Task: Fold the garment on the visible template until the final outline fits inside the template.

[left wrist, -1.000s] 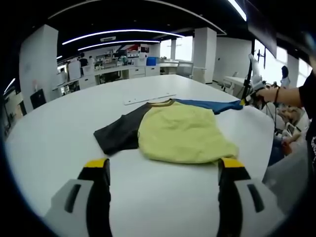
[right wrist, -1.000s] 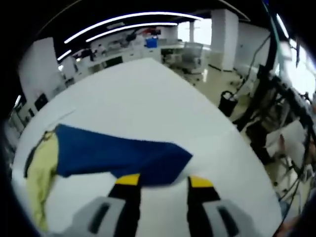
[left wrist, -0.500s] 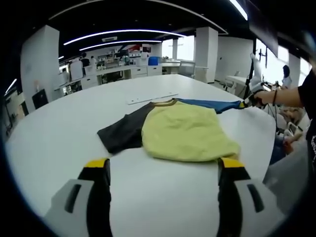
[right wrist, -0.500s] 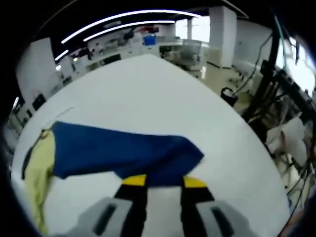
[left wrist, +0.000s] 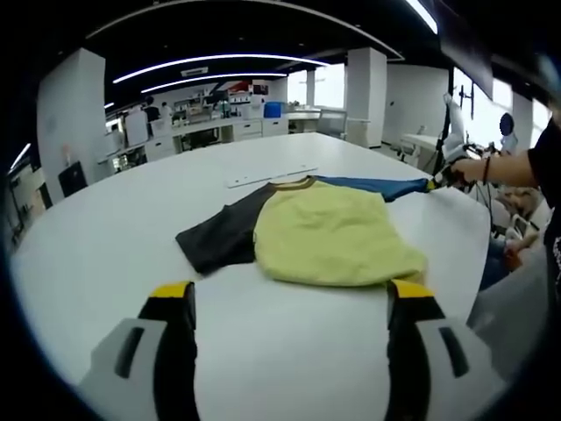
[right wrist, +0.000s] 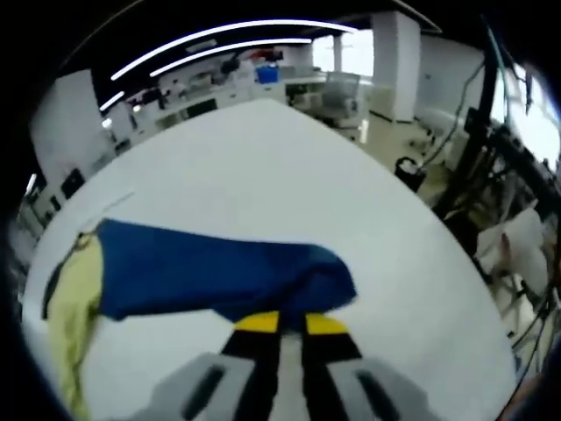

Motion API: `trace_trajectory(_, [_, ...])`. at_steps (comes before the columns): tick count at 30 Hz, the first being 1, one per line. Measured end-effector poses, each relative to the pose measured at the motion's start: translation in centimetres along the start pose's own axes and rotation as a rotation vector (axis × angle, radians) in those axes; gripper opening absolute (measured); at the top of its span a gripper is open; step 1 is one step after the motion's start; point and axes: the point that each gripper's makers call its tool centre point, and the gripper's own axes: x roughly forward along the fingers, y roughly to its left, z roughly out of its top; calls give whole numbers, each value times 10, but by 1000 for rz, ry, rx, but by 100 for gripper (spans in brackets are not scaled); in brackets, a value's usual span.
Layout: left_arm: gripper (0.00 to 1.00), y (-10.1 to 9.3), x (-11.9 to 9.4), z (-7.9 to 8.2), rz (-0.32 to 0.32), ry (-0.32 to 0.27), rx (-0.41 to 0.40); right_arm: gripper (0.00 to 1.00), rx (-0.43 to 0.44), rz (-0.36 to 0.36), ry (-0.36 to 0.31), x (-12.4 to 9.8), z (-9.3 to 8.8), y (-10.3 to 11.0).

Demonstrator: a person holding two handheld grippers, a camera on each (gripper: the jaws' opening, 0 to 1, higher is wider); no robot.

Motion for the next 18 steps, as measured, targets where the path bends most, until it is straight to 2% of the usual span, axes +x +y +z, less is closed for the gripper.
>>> trace_trajectory(6, [87,5,0,-2,2,2,3,3,-54,-22,4,-17,8,-16])
trace_trajectory(11, [87,-3,1,0,-6,5,9,3,-100,-18,22,-23,11,-26])
trace_trajectory(13, [87,-8,1,1,-11,6,12,4,-124,-29,43,-26,6,-28])
trace_trajectory(15, [88,-10,2,2,-14,7,11,5,-166,-23,108,-23,-6,-29])
trace_trajectory(17, [88,-11,2,3,-16,4,13,8,-171,-24,148,-17,-14,-32])
trace_trajectory(18, [88,-12,2,4,-17,4,14,10,-162,-36,148,-15,-16,-34])
